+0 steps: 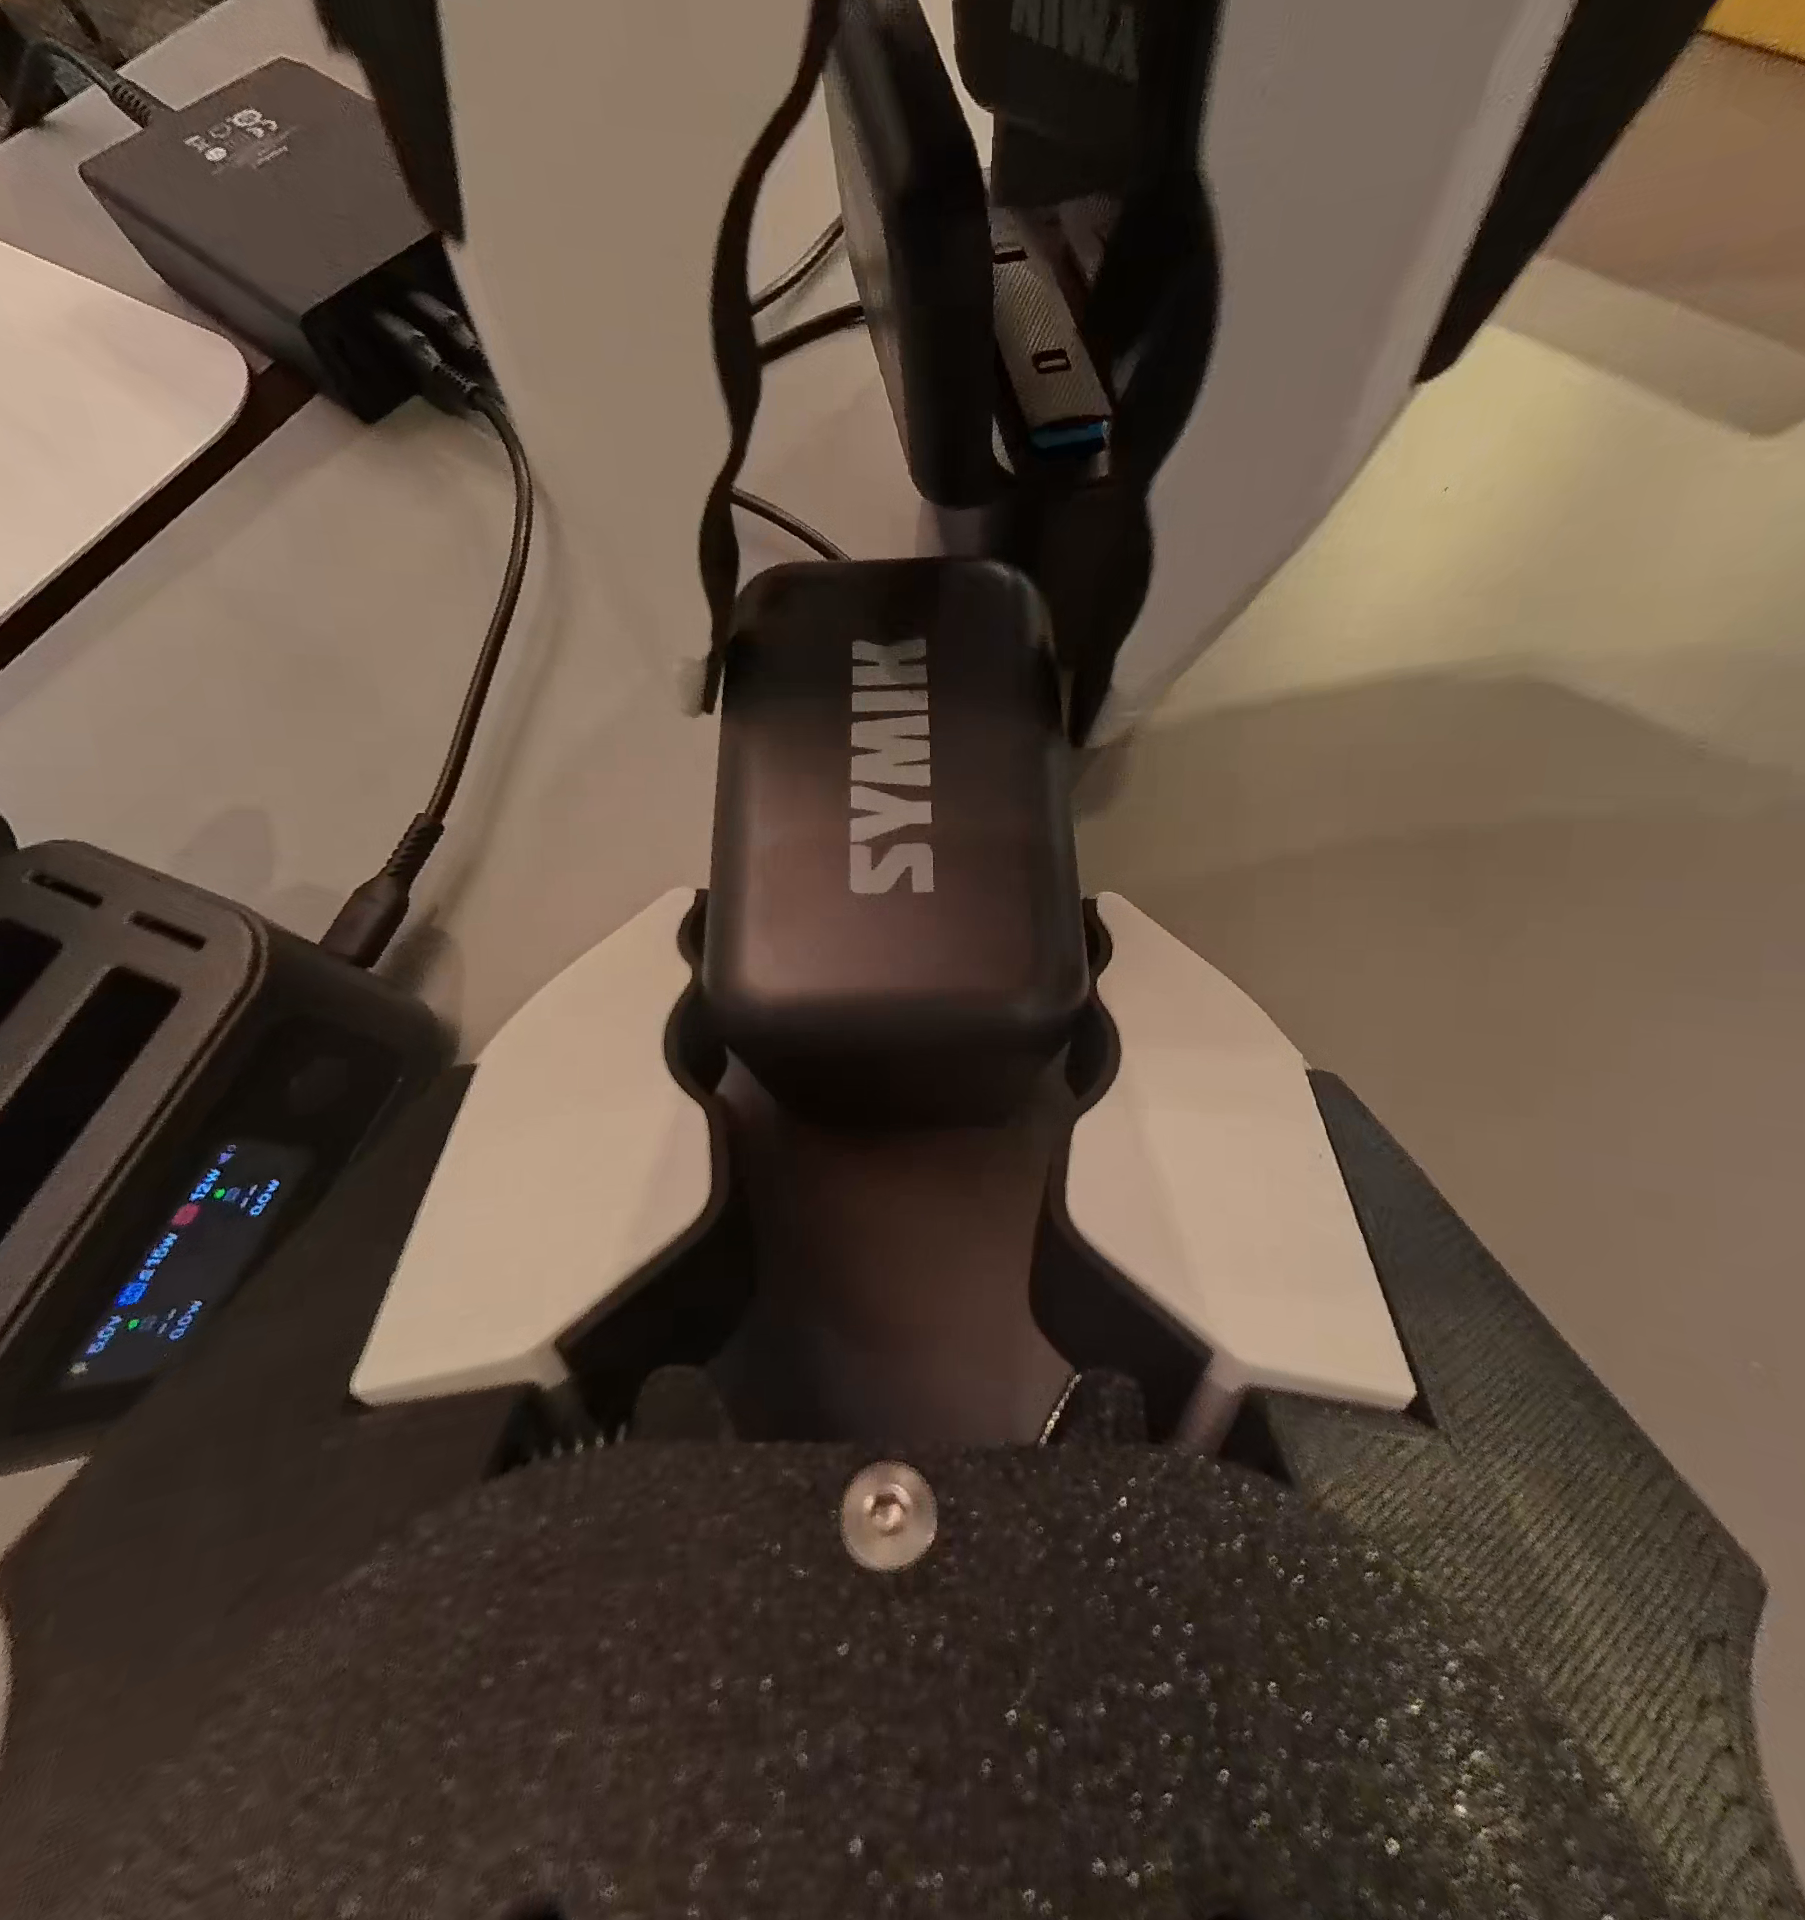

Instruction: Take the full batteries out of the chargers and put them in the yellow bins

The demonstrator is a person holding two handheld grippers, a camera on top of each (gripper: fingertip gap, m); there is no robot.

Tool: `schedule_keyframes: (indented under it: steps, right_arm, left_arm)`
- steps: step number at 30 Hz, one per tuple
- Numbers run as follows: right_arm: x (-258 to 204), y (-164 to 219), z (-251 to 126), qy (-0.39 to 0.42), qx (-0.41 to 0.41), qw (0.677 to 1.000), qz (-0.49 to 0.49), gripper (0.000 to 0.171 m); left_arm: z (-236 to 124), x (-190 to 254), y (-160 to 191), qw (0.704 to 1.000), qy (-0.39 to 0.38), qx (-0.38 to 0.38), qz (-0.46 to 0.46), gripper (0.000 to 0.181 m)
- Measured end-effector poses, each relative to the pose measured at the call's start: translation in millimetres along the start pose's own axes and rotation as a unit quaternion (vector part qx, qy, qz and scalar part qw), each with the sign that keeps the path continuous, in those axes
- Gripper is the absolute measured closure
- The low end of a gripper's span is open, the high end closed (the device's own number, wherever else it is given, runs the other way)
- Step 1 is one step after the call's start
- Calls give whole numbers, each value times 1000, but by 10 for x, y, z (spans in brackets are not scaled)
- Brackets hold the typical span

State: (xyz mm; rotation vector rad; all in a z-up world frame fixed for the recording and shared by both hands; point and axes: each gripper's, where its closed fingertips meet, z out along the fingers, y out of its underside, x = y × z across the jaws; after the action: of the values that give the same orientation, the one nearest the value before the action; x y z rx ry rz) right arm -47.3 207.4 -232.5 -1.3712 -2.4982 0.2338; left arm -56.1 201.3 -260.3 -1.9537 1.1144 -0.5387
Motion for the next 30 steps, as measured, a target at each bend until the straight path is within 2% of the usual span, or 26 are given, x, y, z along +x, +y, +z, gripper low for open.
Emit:
schedule_keyframes:
  steps: [5,17,23,30]
  right_arm:
    - [8,33,56,-31,-11,999,-4,118]
    - [-15,-51,-93,-202,54,973,100,122]
    - [18,-86,-117,-184,101,970,124,122]
    - [157,-109,-234,-110,130,978,117,126]
  left_arm:
    - [-3,4,4,1000,2,0,2,115]
    - [-1,19,10,1000,7,-4,7,115]
    - [-11,1,18,1000,11,-5,1,115]
    - [-19,-25,36,999,24,-7,-21,112]
